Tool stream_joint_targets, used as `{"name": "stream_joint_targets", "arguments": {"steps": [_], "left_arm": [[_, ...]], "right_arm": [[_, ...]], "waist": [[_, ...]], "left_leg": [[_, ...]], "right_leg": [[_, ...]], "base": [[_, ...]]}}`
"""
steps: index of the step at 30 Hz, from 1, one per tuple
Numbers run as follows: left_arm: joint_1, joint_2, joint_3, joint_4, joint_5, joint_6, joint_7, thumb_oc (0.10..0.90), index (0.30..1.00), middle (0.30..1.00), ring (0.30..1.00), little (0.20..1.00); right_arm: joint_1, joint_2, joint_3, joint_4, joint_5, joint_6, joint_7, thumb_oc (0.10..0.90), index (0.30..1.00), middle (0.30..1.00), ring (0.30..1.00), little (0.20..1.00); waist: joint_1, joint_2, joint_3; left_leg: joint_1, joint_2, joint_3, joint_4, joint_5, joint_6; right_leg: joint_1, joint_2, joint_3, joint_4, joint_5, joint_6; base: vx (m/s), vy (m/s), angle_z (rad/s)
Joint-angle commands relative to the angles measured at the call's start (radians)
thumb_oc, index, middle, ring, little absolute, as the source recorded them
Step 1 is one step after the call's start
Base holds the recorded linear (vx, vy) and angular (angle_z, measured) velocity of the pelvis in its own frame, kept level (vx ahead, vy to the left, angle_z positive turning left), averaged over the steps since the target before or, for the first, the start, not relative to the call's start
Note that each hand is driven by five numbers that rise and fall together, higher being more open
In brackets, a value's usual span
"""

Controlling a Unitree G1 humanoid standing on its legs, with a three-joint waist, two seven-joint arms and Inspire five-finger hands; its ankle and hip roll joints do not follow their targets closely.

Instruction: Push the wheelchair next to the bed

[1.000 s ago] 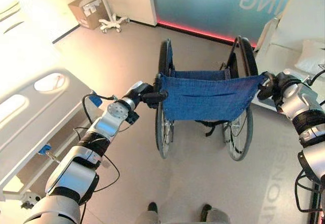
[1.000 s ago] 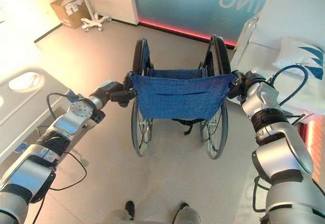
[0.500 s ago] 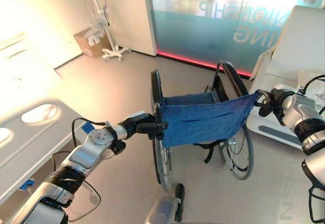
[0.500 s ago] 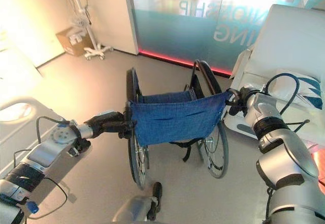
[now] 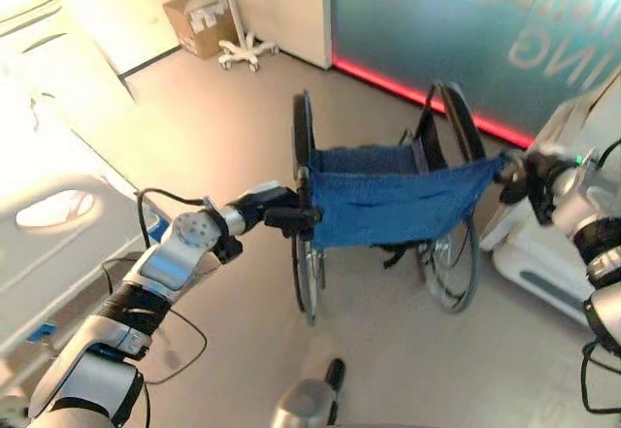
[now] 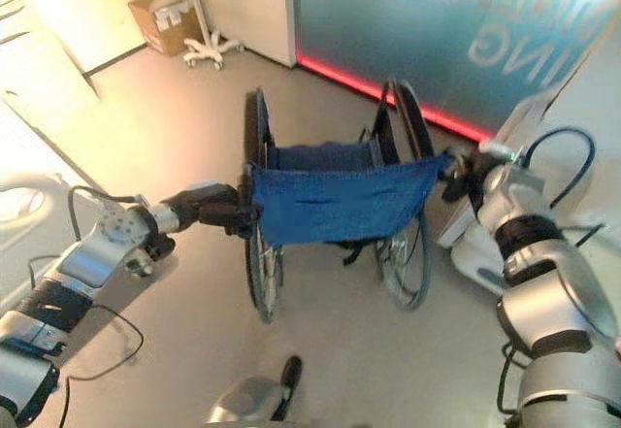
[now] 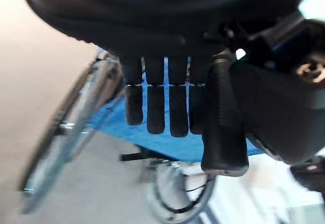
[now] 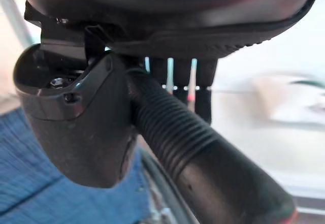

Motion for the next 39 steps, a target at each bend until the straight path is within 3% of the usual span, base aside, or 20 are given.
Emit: {"name": "stream_joint_targets", "arguments": {"steps": [1, 4, 7, 9, 10, 12, 17, 23, 24, 25, 27, 30, 31, 32, 34, 35, 36, 37, 38, 39], "left_arm": [[0.022, 0.177, -0.026, 0.083, 0.181, -0.028, 0.056, 0.4, 0.3, 0.3, 0.3, 0.3], [0.064, 0.161, -0.015, 0.056, 0.199, -0.045, 0.051, 0.4, 0.3, 0.3, 0.3, 0.3], [0.146, 0.166, -0.005, -0.015, 0.205, 0.005, 0.025, 0.4, 0.3, 0.3, 0.3, 0.3], [0.159, 0.165, -0.001, -0.022, 0.203, 0.021, 0.025, 0.4, 0.3, 0.3, 0.3, 0.3], [0.177, 0.154, -0.004, -0.026, 0.198, 0.029, 0.046, 0.4, 0.3, 0.3, 0.3, 0.3], [0.183, 0.148, -0.007, -0.032, 0.186, 0.031, 0.063, 0.4, 0.3, 0.3, 0.3, 0.3], [0.139, 0.084, -0.037, 0.023, 0.18, 0.026, 0.146, 0.4, 0.3, 0.3, 0.3, 0.3], [0.097, -0.029, -0.059, 0.173, 0.232, 0.009, 0.219, 0.4, 0.3, 0.3, 0.3, 0.3], [0.092, -0.04, -0.067, 0.192, 0.241, 0.006, 0.231, 0.4, 0.3, 0.3, 0.3, 0.3], [0.085, -0.049, -0.071, 0.208, 0.249, 0.016, 0.244, 0.4, 0.3, 0.3, 0.3, 0.3], [0.076, -0.048, -0.055, 0.209, 0.29, 0.059, 0.242, 0.4, 0.3, 0.3, 0.3, 0.3], [0.085, -0.066, -0.055, 0.195, 0.332, 0.065, 0.256, 0.4, 0.3, 0.3, 0.3, 0.3], [0.089, -0.069, -0.055, 0.191, 0.337, 0.069, 0.26, 0.4, 0.3, 0.3, 0.3, 0.3], [0.102, -0.08, -0.051, 0.177, 0.357, 0.083, 0.267, 0.4, 0.3, 0.3, 0.3, 0.3], [0.082, -0.079, -0.057, 0.176, 0.36, 0.112, 0.258, 0.4, 0.3, 0.3, 0.3, 0.3], [0.074, -0.078, -0.059, 0.181, 0.358, 0.112, 0.254, 0.4, 0.3, 0.3, 0.3, 0.3], [0.058, -0.081, -0.063, 0.19, 0.345, 0.118, 0.251, 0.4, 0.3, 0.3, 0.3, 0.3], [0.047, -0.084, -0.067, 0.199, 0.332, 0.132, 0.255, 0.4, 0.3, 0.3, 0.3, 0.3], [0.036, -0.074, -0.08, 0.226, 0.318, 0.14, 0.258, 0.4, 0.3, 0.3, 0.3, 0.3], [0.034, -0.073, -0.081, 0.228, 0.317, 0.14, 0.257, 0.4, 0.3, 0.3, 0.3, 0.3]], "right_arm": [[-0.047, 0.044, 0.22, -0.203, -0.231, -0.234, 0.027, 0.4, 0.3, 0.3, 0.3, 0.3], [-0.068, 0.026, 0.24, -0.241, -0.225, -0.218, 0.057, 0.4, 0.3, 0.3, 0.3, 0.3], [-0.111, -0.046, 0.299, -0.316, -0.146, -0.231, 0.109, 0.4, 0.3, 0.3, 0.3, 0.3], [-0.132, -0.062, 0.317, -0.334, -0.127, -0.247, 0.126, 0.4, 0.3, 0.3, 0.3, 0.3], [-0.144, -0.089, 0.337, -0.344, -0.113, -0.273, 0.131, 0.4, 0.3, 0.3, 0.3, 0.3], [-0.133, -0.101, 0.341, -0.358, -0.117, -0.266, 0.124, 0.4, 0.3, 0.3, 0.3, 0.3], [-0.121, -0.076, 0.321, -0.324, -0.121, -0.23, 0.128, 0.4, 0.3, 0.3, 0.3, 0.3], [-0.093, -0.023, 0.298, -0.258, -0.104, -0.191, 0.112, 0.4, 0.3, 0.3, 0.3, 0.3], [-0.088, -0.01, 0.291, -0.256, -0.11, -0.185, 0.109, 0.4, 0.3, 0.3, 0.3, 0.3], [-0.086, 0.008, 0.291, -0.253, -0.108, -0.176, 0.104, 0.4, 0.3, 0.3, 0.3, 0.3], [-0.088, 0.062, 0.281, -0.244, -0.118, -0.166, 0.094, 0.4, 0.3, 0.3, 0.3, 0.3], [-0.079, 0.102, 0.244, -0.236, -0.138, -0.133, 0.088, 0.4, 0.3, 0.3, 0.3, 0.3], [-0.076, 0.109, 0.239, -0.231, -0.142, -0.133, 0.087, 0.4, 0.3, 0.3, 0.3, 0.3], [-0.073, 0.139, 0.223, -0.197, -0.155, -0.145, 0.077, 0.4, 0.3, 0.3, 0.3, 0.3], [-0.098, 0.175, 0.221, -0.127, -0.155, -0.184, 0.065, 0.4, 0.3, 0.3, 0.3, 0.3], [-0.106, 0.178, 0.223, -0.118, -0.158, -0.19, 0.066, 0.4, 0.3, 0.3, 0.3, 0.3], [-0.115, 0.186, 0.232, -0.102, -0.159, -0.201, 0.062, 0.4, 0.3, 0.3, 0.3, 0.3], [-0.116, 0.199, 0.236, -0.088, -0.152, -0.21, 0.054, 0.4, 0.3, 0.3, 0.3, 0.3], [-0.106, 0.224, 0.228, -0.081, -0.151, -0.225, 0.057, 0.4, 0.3, 0.3, 0.3, 0.3], [-0.105, 0.226, 0.228, -0.078, -0.15, -0.227, 0.054, 0.4, 0.3, 0.3, 0.3, 0.3]], "waist": [[-0.003, -0.191, 0.059], [-0.003, -0.207, 0.05], [-0.012, -0.243, 0.018], [-0.022, -0.248, 0.017], [-0.038, -0.245, 0.017], [-0.057, -0.232, 0.025], [-0.095, -0.186, 0.032], [-0.131, -0.172, -0.002], [-0.135, -0.175, -0.005], [-0.132, -0.179, -0.006], [-0.086, -0.175, 0.014], [-0.036, -0.155, 0.048], [-0.027, -0.153, 0.052], [0.007, -0.136, 0.06], [0.045, -0.125, 0.061], [0.048, -0.124, 0.06], [0.045, -0.133, 0.053], [0.049, -0.134, 0.049], [0.067, -0.159, 0.025], [0.069, -0.163, 0.022]], "left_leg": [[0.048, -0.043, -0.014, 0.1, -0.188, -0.068], [0.048, -0.015, -0.058, 0.123, -0.205, -0.09], [0.052, 0.051, -0.044, 0.148, -0.186, -0.127], [0.065, 0.082, -0.018, 0.147, -0.17, -0.142], [0.066, 0.124, 0.024, 0.153, -0.101, -0.162], [0.056, 0.165, 0.078, 0.162, -0.033, -0.18], [0.091, 0.225, 0.206, 0.098, 0.049, -0.218], [0.125, 0.263, 0.295, 0.108, 0.123, -0.256], [0.121, 0.26, 0.302, 0.134, 0.122, -0.257], [0.119, 0.226, 0.283, 0.138, 0.092, -0.247], [0.059, 0.066, 0.199, 0.091, 0.004, -0.189], [-0.108, 0.036, 0.251, 0.066, 0.102, -0.19], [-0.12, 0.032, 0.251, 0.056, 0.111, -0.19], [-0.168, 0.017, 0.246, -0.006, 0.164, -0.185], [-0.212, 0.0, 0.271, -0.034, 0.21, -0.173], [-0.216, 0.001, 0.285, -0.028, 0.21, -0.17], [-0.2, -0.007, 0.311, -0.014, 0.166, -0.164], [-0.196, -0.005, 0.339, 0.017, 0.131, -0.133], [-0.215, -0.025, 0.325, 0.058, 0.075, -0.095], [-0.216, -0.025, 0.328, 0.064, 0.066, -0.089]], "right_leg": [[-0.078, -0.187, 0.158, -0.52, 0.549, 0.097], [-0.057, -0.176, 0.187, -0.525, 0.539, 0.103], [-0.042, -0.135, 0.143, -0.402, 0.454, 0.111], [-0.037, -0.124, 0.116, -0.383, 0.433, 0.098], [-0.023, -0.101, 0.081, -0.373, 0.412, 0.075], [0.003, -0.079, 0.038, -0.367, 0.382, 0.054], [0.049, -0.042, -0.052, -0.367, 0.333, 0.018], [0.078, 0.013, -0.121, -0.417, 0.31, -0.029], [0.079, 0.019, -0.127, -0.422, 0.309, -0.036], [0.08, 0.023, -0.126, -0.42, 0.306, -0.037], [0.106, 0.068, -0.066, -0.401, 0.289, -0.027], [0.199, 0.122, -0.042, -0.425, 0.252, -0.05], [0.211, 0.128, -0.033, -0.427, 0.245, -0.052], [0.256, 0.154, 0.001, -0.433, 0.224, -0.057], [0.302, 0.183, 0.03, -0.422, 0.185, -0.07], [0.304, 0.185, 0.028, -0.418, 0.179, -0.072], [0.301, 0.179, 0.017, -0.398, 0.153, -0.072], [0.289, 0.175, -0.001, -0.369, 0.144, -0.071], [0.301, 0.174, 0.01, -0.326, 0.107, -0.067], [0.299, 0.172, 0.01, -0.319, 0.101, -0.067]], "base": [[0.24, -0.347, 0.56], [0.35, -0.467, 1.18], [0.35, -0.36, 1.5], [0.25, -0.227, 0.87], [0.3, -0.32, 0.89], [0.21, -0.264, 1.11], [0.13, -0.221, 0.8], [0.12, -0.236, 0.68], [0.17, -0.254, 0.58], [0.21, -0.232, 0.34], [0.35, -0.29, 0.42], [0.3, -0.178, -0.06], [0.48, -0.097, -0.31], [0.43, -0.05, -0.41], [0.44, -0.023, -0.64], [0.35, 0.021, -0.62], [0.23, 0.067, -0.58], [0.4, 0.058, -0.77], [0.26, 0.039, -0.62], [0.44, -0.001, -0.65]]}}
